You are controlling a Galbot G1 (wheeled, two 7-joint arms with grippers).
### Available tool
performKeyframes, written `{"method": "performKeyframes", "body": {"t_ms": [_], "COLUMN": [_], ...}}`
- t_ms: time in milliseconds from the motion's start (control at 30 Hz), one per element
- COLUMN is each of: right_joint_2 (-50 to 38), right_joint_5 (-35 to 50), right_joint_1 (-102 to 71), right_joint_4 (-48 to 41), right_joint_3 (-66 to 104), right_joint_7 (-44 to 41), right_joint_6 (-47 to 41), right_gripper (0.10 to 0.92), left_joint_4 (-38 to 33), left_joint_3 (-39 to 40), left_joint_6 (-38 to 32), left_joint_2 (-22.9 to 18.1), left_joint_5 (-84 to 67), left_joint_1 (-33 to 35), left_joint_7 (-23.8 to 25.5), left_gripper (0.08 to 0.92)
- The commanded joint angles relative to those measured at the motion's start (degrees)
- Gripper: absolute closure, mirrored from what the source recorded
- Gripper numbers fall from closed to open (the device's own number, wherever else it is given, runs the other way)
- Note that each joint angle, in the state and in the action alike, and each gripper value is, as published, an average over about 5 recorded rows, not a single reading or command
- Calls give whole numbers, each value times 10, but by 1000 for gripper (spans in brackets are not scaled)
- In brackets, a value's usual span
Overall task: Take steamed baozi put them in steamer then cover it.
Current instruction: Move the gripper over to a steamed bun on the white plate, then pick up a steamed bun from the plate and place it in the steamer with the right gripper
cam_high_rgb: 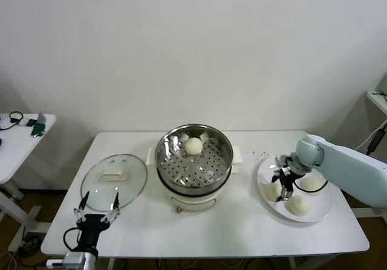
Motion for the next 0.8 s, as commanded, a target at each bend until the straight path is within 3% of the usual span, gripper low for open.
{"method": "performKeyframes", "body": {"t_ms": [33, 267, 500, 800], "right_joint_2": [8, -18, -38, 75], "right_joint_5": [10, 74, 210, 426], "right_joint_1": [1, 56, 236, 514], "right_joint_4": [-8, 13, 42, 49], "right_joint_3": [-2, -34, -166, -385], "right_joint_7": [-1, 5, 6, 9], "right_joint_6": [-1, -14, -29, -38], "right_gripper": [367, 372, 372, 372], "left_joint_4": [0, -2, -8, -17], "left_joint_3": [0, -1, 1, 12], "left_joint_6": [0, -1, -1, -3], "left_joint_2": [0, -1, -1, 4], "left_joint_5": [0, -2, -4, -2], "left_joint_1": [0, 3, 7, 13], "left_joint_7": [0, -1, 0, 2], "left_gripper": [177, 177, 177, 177]}}
